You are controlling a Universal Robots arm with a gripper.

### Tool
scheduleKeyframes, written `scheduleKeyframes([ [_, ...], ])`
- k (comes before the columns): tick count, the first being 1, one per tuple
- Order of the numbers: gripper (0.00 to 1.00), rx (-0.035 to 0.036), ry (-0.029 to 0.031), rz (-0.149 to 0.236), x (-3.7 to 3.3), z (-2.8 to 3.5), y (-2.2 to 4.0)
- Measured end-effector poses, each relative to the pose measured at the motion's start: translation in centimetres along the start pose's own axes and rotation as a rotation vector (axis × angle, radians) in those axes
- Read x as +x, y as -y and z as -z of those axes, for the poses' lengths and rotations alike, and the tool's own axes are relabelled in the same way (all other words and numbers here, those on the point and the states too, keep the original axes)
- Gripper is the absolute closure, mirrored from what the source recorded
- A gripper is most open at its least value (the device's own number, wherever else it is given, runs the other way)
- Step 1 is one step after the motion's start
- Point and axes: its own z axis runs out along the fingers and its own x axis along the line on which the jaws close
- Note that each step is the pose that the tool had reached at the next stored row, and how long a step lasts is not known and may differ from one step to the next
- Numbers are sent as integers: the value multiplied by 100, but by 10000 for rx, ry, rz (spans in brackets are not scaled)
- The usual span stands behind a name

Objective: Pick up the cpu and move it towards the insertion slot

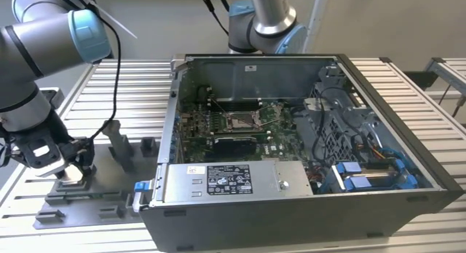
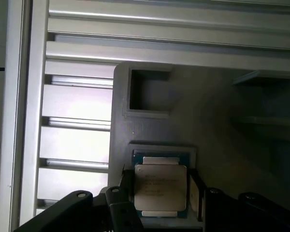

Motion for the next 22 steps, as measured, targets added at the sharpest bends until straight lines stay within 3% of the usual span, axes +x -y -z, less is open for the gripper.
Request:
scheduleKeyframes([
  [22, 100, -2, -15, -3, -6, 1004, -44],
])
